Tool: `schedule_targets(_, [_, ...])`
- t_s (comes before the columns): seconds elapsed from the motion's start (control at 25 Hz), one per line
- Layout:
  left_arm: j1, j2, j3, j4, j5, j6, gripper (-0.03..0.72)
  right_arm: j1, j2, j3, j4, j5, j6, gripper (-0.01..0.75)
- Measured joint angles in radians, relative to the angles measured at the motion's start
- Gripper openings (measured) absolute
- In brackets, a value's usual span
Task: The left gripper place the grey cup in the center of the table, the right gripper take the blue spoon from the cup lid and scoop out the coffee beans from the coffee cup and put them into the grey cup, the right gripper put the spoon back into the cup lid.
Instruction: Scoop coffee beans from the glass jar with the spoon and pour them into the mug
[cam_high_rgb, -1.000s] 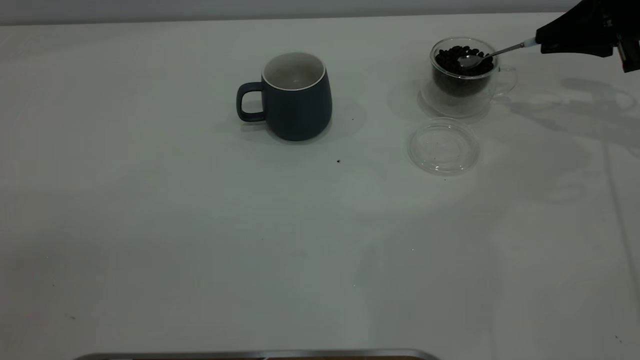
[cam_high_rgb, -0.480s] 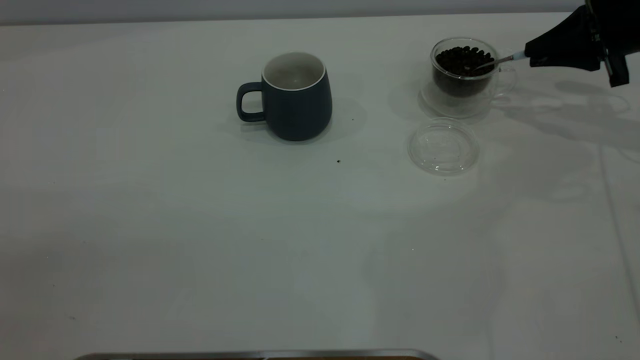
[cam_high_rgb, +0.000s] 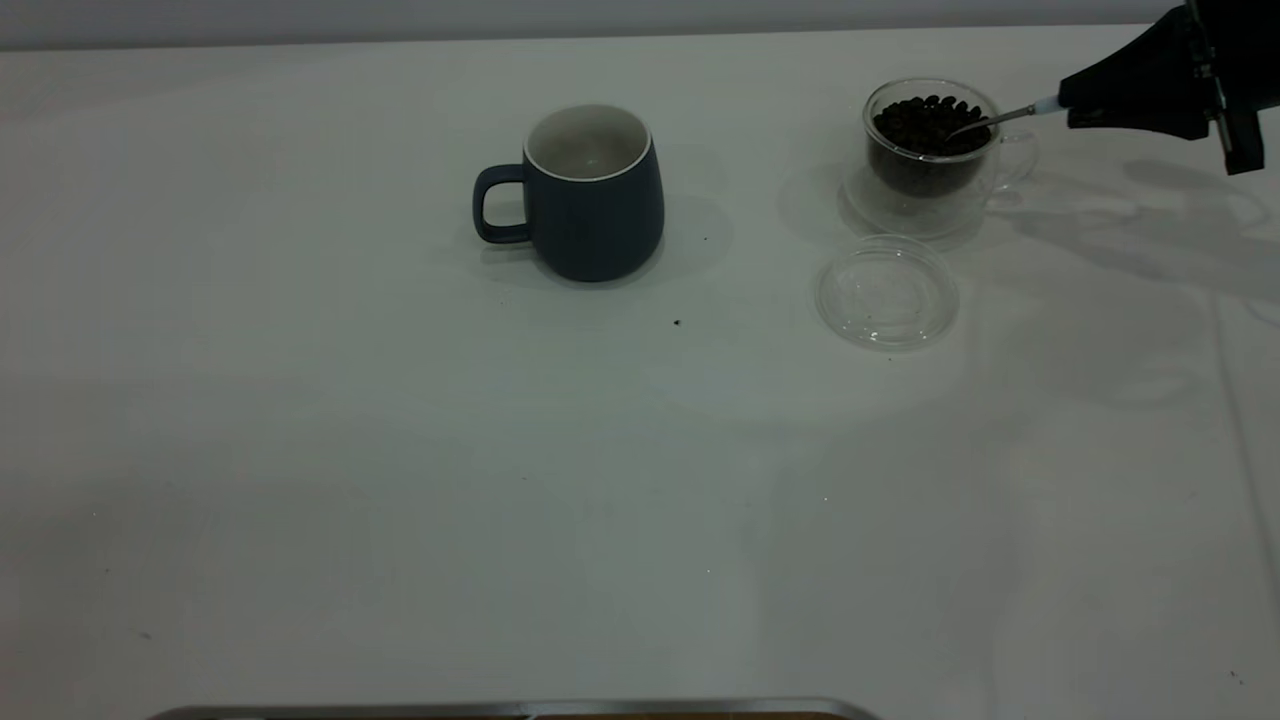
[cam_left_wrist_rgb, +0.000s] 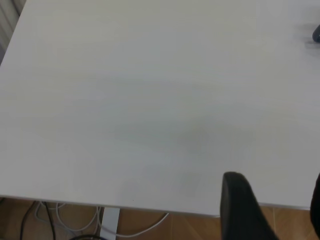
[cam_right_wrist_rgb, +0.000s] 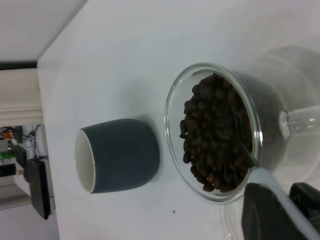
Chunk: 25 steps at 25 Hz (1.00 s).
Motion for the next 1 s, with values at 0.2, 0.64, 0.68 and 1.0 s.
schedule_targets(0.2, [0.0,0.0,0.0,0.0,0.0,0.0,0.408,-0.028,0.0,0.0,0.003,0.025,0.0,0.101])
schedule_targets(0.64, [0.0,0.0,0.0,0.0,0.0,0.0,0.408,-0.063,0.0,0.0,0.038,0.098,0.001,0.101])
schedule_targets(0.68, [0.0,0.0,0.0,0.0,0.0,0.0,0.408,-0.064,0.0,0.0,0.04,0.104,0.001,0.101])
schedule_targets(1.0, [0.0,0.0,0.0,0.0,0.0,0.0,0.408,-0.064,0.0,0.0,0.068,0.13,-0.001,0.101])
